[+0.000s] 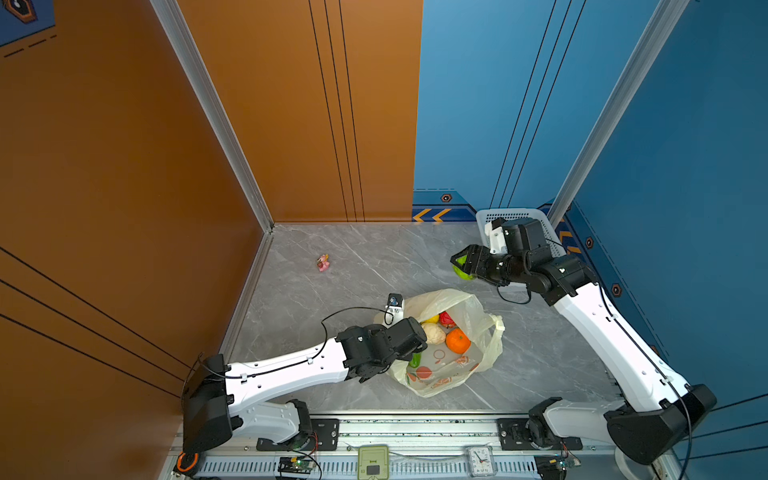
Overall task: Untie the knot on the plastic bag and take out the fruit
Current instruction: 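Lift the green custard apple out with the right gripper toward the white basket, then lower the custard apple into the white basket and open the right gripper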
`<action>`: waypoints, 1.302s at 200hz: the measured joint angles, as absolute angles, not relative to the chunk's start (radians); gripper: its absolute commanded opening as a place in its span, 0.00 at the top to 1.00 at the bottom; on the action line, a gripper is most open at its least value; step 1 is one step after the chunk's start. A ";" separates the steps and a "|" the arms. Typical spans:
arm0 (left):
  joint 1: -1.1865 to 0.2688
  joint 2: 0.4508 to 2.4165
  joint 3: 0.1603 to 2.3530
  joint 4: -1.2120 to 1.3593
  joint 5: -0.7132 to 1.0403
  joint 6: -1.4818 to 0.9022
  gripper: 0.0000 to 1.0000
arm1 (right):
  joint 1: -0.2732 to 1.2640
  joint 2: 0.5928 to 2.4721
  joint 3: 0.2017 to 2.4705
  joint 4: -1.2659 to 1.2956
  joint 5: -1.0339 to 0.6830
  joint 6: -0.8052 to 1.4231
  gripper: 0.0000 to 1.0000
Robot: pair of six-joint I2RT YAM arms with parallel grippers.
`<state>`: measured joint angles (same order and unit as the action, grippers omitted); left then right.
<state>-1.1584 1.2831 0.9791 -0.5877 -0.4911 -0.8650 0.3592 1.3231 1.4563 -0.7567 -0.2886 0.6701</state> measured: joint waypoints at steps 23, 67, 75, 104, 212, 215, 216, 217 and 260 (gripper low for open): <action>-1.177 1.290 0.981 -0.591 -0.517 -0.875 1.00 | 0.231 1.383 1.459 -0.714 -0.307 0.642 0.55; -1.186 1.319 1.037 -0.594 -0.540 -0.880 1.00 | 0.075 1.548 1.486 -0.635 -0.300 0.589 0.55; -1.186 1.320 1.047 -0.594 -0.541 -0.876 1.00 | 0.051 1.591 1.497 -0.624 -0.290 0.574 0.55; -1.185 1.320 1.055 -0.590 -0.542 -0.857 1.00 | -0.017 1.797 1.585 -0.594 -0.260 0.528 0.55; -1.179 1.262 0.993 -0.560 -0.539 -0.843 1.00 | -0.052 2.159 1.832 -0.665 -0.152 0.459 0.31; -1.179 1.262 0.993 -0.560 -0.539 -0.843 1.00 | -0.052 2.159 1.832 -0.668 -0.152 0.459 0.30; -1.179 1.262 0.993 -0.560 -0.539 -0.843 1.00 | -0.052 2.159 1.832 -0.669 -0.152 0.459 0.30; -1.179 1.262 0.993 -0.560 -0.539 -0.843 1.00 | -0.052 2.159 1.832 -0.670 -0.152 0.459 0.30; -1.179 1.261 0.993 -0.557 -0.540 -0.847 1.00 | -0.052 2.159 1.831 -0.696 -0.147 0.459 0.21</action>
<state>-1.1793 1.2610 0.9928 -0.5568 -0.5396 -0.8467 -0.0517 2.1586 1.8309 -0.6960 -0.1474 0.4595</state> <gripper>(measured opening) 0.045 0.775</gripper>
